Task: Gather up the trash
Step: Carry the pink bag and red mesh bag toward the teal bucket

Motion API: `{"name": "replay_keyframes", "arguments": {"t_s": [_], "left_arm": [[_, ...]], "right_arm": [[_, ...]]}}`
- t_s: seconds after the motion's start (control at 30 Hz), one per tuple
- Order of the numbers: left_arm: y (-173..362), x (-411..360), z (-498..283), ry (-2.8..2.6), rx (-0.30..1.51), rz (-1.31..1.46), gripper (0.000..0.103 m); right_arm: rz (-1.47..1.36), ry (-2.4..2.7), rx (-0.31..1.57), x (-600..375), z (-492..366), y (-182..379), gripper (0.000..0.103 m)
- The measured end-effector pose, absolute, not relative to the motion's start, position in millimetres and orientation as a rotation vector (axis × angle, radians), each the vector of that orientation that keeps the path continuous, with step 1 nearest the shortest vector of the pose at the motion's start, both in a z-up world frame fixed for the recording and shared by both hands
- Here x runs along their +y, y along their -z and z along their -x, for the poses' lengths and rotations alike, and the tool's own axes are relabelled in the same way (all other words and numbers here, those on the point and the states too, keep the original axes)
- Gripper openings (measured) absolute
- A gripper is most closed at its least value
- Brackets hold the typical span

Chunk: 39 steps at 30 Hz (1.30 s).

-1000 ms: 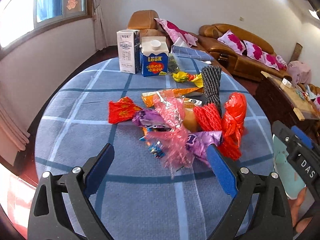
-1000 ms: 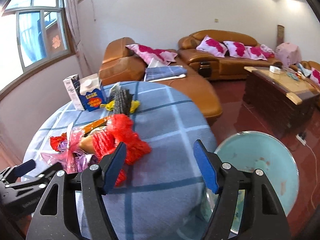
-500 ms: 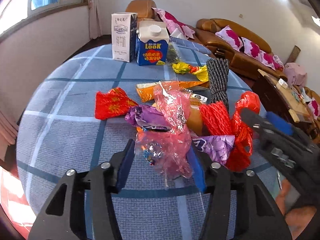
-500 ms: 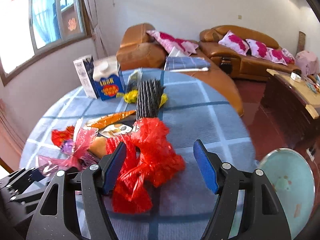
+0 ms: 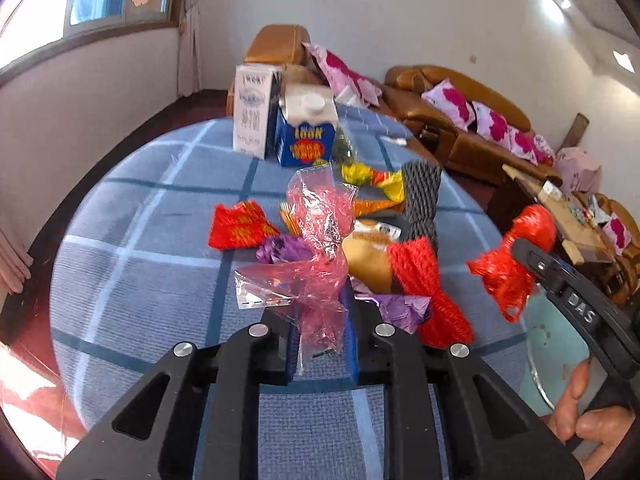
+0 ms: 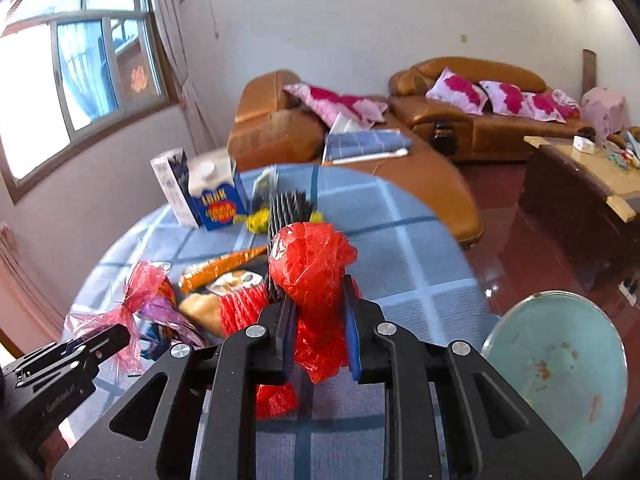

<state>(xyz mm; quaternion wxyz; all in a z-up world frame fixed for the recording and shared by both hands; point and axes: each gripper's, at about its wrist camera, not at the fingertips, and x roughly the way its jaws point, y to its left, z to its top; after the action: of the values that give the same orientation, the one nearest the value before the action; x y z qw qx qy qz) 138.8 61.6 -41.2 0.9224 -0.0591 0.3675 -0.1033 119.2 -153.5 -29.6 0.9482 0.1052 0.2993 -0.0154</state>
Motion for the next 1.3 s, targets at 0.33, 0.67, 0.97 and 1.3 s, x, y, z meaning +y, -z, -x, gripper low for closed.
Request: {"name": "replay_keyframes", "arguments": {"t_s": [0.33, 0.67, 0.97, 1.3], "left_arm": [[18, 44, -111, 0.24, 0.709, 0.084, 0.018], [18, 11, -90, 0.289, 0.708, 0.018, 0.018], [22, -19, -74, 0.35, 0.712, -0.032, 0.018], [18, -43, -58, 0.389, 0.695, -0.076, 0.018]], "right_arm": [[-0.238, 0.067, 0.558, -168, -75, 15, 0.021], [-0.251, 0.127, 0.559, -192, -41, 14, 0.021], [-0.26, 0.193, 0.561, -212, -14, 13, 0.021], [-0.27, 0.237, 0.547, -228, 7, 12, 0.021]]}}
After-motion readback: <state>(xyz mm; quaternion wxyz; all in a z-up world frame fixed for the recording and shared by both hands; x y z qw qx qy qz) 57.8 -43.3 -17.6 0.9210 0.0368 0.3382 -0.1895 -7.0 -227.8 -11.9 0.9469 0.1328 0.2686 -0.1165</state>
